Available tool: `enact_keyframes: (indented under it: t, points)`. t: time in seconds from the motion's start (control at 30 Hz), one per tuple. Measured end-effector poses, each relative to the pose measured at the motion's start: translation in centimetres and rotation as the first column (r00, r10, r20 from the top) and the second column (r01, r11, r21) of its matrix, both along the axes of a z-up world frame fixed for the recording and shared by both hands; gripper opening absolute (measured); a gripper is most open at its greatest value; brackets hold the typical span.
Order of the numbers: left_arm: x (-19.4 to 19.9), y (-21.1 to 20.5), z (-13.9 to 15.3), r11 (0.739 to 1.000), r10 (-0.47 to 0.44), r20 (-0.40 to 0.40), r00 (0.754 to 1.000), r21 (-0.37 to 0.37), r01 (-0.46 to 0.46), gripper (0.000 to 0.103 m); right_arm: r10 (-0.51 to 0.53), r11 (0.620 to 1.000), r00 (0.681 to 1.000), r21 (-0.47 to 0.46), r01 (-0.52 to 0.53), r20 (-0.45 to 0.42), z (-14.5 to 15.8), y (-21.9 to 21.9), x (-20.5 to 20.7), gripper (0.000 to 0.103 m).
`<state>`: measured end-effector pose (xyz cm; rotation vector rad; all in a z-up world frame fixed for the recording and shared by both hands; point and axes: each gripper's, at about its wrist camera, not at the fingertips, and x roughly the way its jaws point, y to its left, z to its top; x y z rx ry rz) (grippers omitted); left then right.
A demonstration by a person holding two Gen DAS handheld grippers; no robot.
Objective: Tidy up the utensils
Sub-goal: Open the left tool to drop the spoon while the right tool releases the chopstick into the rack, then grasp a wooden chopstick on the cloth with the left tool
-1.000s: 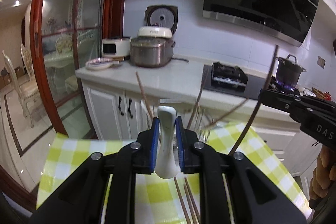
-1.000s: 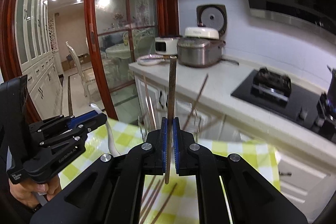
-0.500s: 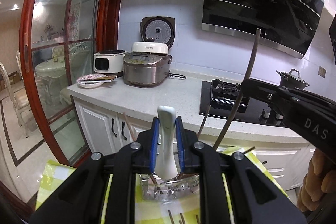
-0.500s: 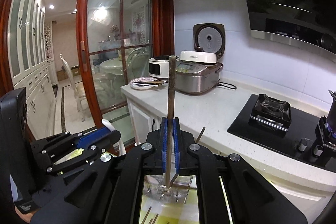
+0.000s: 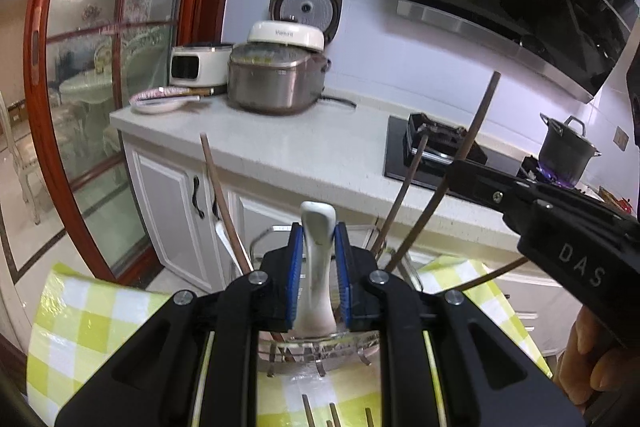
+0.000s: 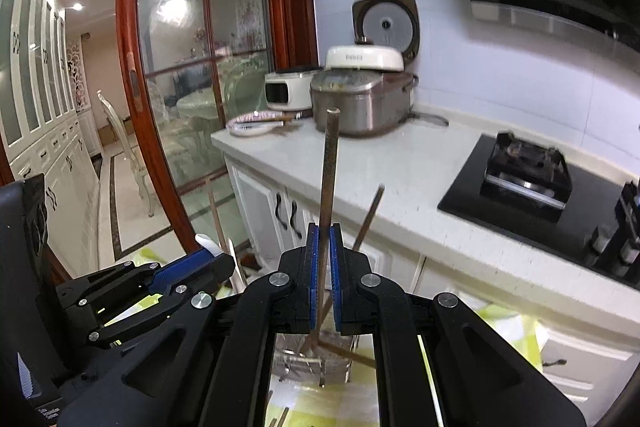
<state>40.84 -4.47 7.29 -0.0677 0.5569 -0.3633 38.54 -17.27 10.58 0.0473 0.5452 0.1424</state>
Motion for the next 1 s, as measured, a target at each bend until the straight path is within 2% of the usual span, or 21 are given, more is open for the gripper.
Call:
enact_keyframes:
  t: [0.07, 0.13, 0.17, 0.23, 0.27, 0.3, 0.33, 0.4, 0.5, 0.6, 0.73, 0.83, 0.93, 1.0]
  points:
    - [0.3, 0.1, -0.8, 1.000, 0.004, -0.026, 1.000, -0.012, -0.005, 0.018, -0.014, 1.000, 1.000, 0.003, 0.014, -0.010, -0.6, -0.1, 0.2, 0.008]
    - [0.6, 0.3, -1.5, 1.000, 0.005, -0.048, 0.999, -0.022, -0.006, 0.034, -0.023, 1.000, 1.000, -0.015, 0.023, -0.018, -1.3, 0.0, 0.4, 0.010]
    - [0.7, 0.4, -1.7, 1.000, 0.008, -0.047, 0.999, -0.021, -0.009, 0.038, -0.026, 0.999, 0.999, -0.025, 0.025, -0.024, -1.5, 0.1, 0.4, 0.012]
    - [0.5, 0.6, -1.9, 1.000, 0.009, -0.041, 0.999, -0.017, -0.010, 0.045, -0.038, 0.998, 0.999, -0.043, 0.037, -0.025, -1.8, 0.2, 0.4, 0.031]
    - [0.2, 0.7, -2.0, 1.000, 0.013, -0.035, 0.999, -0.015, -0.013, 0.047, -0.048, 0.998, 0.999, -0.048, 0.048, -0.006, -1.7, 0.2, 0.0, 0.059]
    - [-0.1, 0.9, -1.9, 1.000, 0.018, -0.028, 0.999, -0.014, -0.019, 0.050, -0.061, 0.997, 0.998, -0.053, 0.062, 0.019, -1.4, 0.1, -0.4, 0.071]
    - [-0.5, 1.1, -1.8, 1.000, 0.024, -0.021, 1.000, -0.014, -0.024, 0.054, -0.077, 0.995, 0.995, -0.066, 0.081, 0.067, -0.9, 0.2, -1.3, 0.077]
    - [-1.6, 1.7, -1.6, 0.999, 0.041, -0.003, 0.999, -0.020, -0.041, 0.056, -0.077, 0.994, 0.991, -0.076, 0.085, 0.106, 0.0, 0.3, -2.3, 0.077]
    - [-3.4, 2.7, -1.4, 0.997, 0.067, 0.018, 0.998, -0.024, -0.067, 0.058, -0.099, 0.990, 0.981, -0.080, 0.113, 0.168, 1.4, 0.1, -4.1, 0.084]
    - [-5.8, 3.8, -1.1, 0.995, 0.098, 0.047, 0.994, -0.029, -0.097, 0.061, -0.131, 0.987, 0.965, -0.066, 0.150, 0.228, 2.5, -0.5, -7.2, 0.084]
    - [-9.7, 5.3, -2.1, 0.991, 0.130, 0.058, 0.990, -0.024, -0.129, 0.061, -0.190, 0.977, 0.949, -0.050, 0.209, 0.253, 2.0, -1.7, -11.1, 0.084]
    - [-11.7, 5.9, -4.2, 0.992, 0.128, 0.012, 0.992, -0.012, -0.128, 0.061, -0.224, 0.970, 0.956, -0.047, 0.237, 0.189, -0.9, -2.6, -13.6, 0.084]
    - [-13.2, 5.6, -8.2, 0.996, 0.086, -0.098, 0.991, 0.015, -0.085, 0.060, -0.230, 0.973, 0.973, -0.031, 0.231, 0.025, -6.4, -3.3, -14.4, 0.084]
    - [-13.6, 5.2, -10.5, 0.998, 0.059, -0.168, 0.984, 0.030, -0.054, 0.057, -0.210, 0.978, 0.973, -0.022, 0.209, -0.095, -10.3, -3.4, -14.5, 0.084]
